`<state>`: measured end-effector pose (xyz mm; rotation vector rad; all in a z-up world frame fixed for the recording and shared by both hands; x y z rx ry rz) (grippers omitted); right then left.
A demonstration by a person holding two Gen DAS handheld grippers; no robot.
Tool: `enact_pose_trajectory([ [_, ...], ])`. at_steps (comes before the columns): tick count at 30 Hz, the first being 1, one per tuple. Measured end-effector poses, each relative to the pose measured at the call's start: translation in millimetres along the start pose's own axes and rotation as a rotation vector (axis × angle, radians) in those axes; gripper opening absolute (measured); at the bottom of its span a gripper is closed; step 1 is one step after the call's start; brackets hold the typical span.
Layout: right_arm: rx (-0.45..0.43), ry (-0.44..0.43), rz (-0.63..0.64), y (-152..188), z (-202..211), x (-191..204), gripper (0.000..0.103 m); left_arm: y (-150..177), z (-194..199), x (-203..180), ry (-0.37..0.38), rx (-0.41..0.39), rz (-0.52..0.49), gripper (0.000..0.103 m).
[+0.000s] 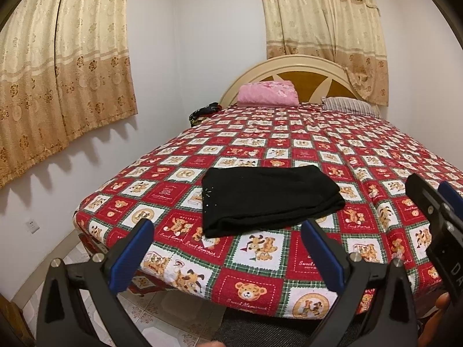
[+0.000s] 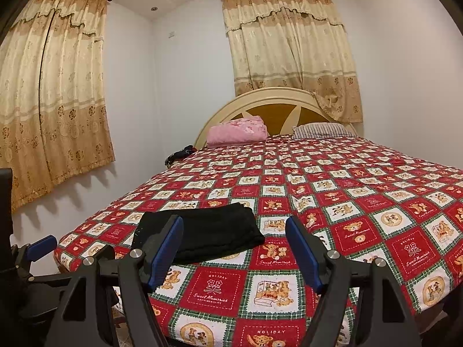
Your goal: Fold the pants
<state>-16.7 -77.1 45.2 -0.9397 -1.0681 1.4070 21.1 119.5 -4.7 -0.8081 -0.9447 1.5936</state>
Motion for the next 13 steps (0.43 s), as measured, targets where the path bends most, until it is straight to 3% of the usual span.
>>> enact_pose_trajectory([
  [6,0.001,0.005,-0.007,0.8,-0.1,-1.6,0.074,1.1,-0.3,-6.3,0.078,0.015,0.014,0.103],
  [13,0.008,0.007,-0.013,1.8,-0.8,-2.6,0.074,-2.1,1.4,-10.5,0.09,0.009,0.002,0.103],
])
Point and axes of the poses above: each gripper's, at about its wrist camera, not at the fingertips, and z roughly against the way its jaws point, x to its left, y to its underside, the point moved 10 cm from there along -z, roughly the way its jaws point, and after that the axes turned 7 degrees about z, right-handed, at the moved point
